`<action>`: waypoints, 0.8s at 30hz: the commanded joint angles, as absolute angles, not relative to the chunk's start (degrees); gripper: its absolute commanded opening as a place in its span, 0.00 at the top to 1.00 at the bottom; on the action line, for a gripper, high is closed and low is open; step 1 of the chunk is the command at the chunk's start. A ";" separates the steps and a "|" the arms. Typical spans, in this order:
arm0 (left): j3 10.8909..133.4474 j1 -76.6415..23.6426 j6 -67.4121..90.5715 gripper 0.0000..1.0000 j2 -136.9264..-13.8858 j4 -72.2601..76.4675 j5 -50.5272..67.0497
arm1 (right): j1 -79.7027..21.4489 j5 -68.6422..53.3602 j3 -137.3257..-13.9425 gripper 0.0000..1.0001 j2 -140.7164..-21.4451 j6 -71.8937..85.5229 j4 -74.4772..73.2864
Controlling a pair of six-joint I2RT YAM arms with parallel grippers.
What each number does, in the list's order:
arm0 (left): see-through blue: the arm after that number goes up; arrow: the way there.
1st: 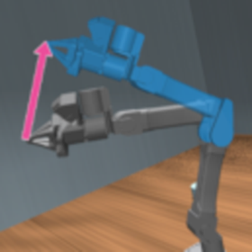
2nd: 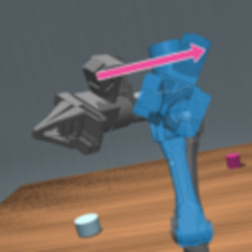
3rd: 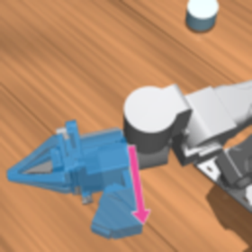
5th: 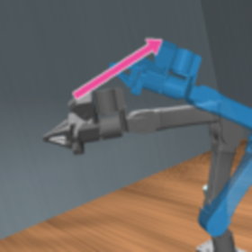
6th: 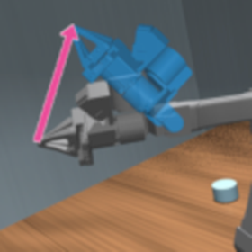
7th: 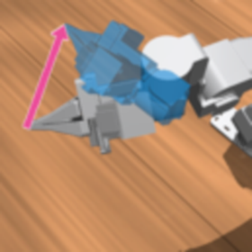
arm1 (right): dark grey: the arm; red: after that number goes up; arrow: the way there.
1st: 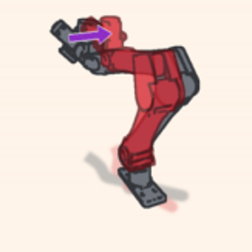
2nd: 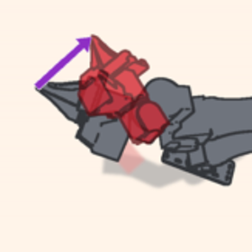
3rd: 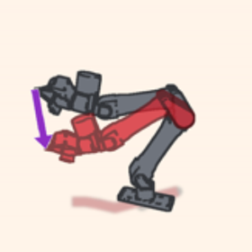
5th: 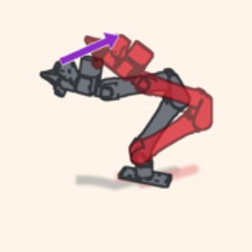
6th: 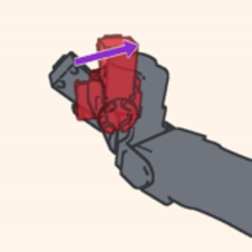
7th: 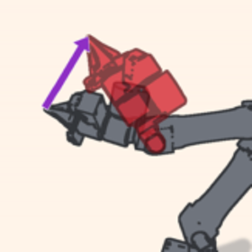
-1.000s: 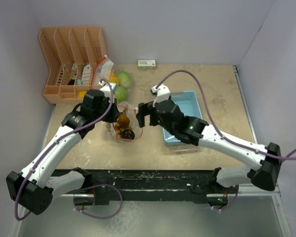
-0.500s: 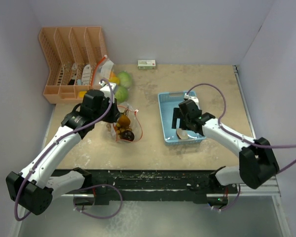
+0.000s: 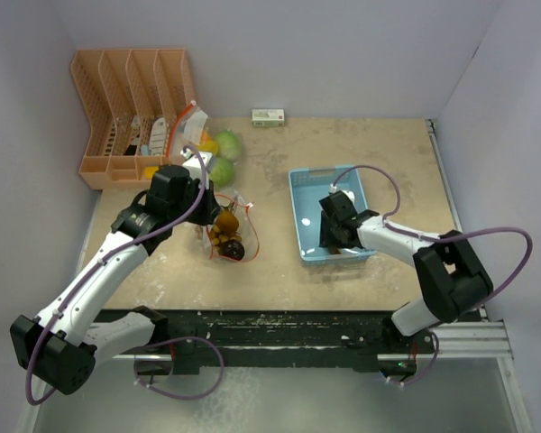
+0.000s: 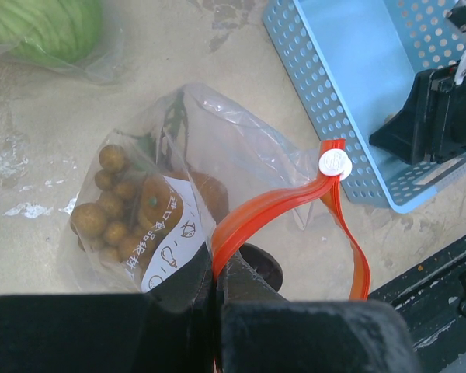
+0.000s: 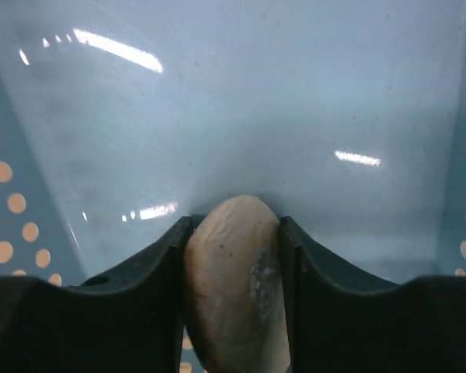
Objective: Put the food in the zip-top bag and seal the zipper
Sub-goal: Pick up the fake fruit from the bin, then place the fake fruit in the zipper food storage bag.
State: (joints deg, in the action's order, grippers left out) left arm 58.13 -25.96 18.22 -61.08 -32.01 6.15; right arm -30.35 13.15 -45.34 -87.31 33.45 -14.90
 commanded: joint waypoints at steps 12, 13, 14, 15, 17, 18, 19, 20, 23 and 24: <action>57.85 -26.15 17.95 1.00 -60.38 -28.89 6.59 | -30.43 6.98 -51.14 0.98 -68.42 27.59 -15.59; 58.01 -26.11 17.93 1.00 -60.38 -28.91 6.51 | -30.60 3.60 -51.43 0.98 -66.36 27.29 -14.04; 58.10 -26.13 17.89 1.00 -60.34 -29.04 6.43 | -31.04 0.37 -51.74 0.98 -64.67 27.38 -12.49; 58.26 -26.11 17.86 1.00 -60.32 -29.15 6.34 | -31.80 -2.14 -51.95 0.98 -63.08 27.78 -10.73; 58.27 -26.10 17.80 1.00 -60.32 -29.34 6.08 | -34.92 -5.90 -52.69 0.99 -60.40 28.95 -6.83; 58.28 -26.10 17.91 1.00 -60.30 -29.43 5.99 | -37.16 -6.60 -52.99 0.99 -59.76 29.49 -4.60; 58.32 -26.10 17.93 1.00 -60.27 -29.44 5.98 | -39.55 -7.03 -53.26 1.00 -59.58 30.03 -2.27; 58.32 -26.10 17.93 1.00 -60.35 -29.44 5.98 | -42.34 -7.42 -53.66 1.00 -59.88 30.53 0.38; 58.29 -26.13 18.29 1.00 -60.62 -29.44 6.06 | -49.70 -7.78 -55.11 0.99 -63.28 31.52 7.77; 58.28 -26.11 18.48 1.00 -60.72 -29.37 6.13 | -51.54 -7.51 -55.85 0.99 -64.71 31.46 9.69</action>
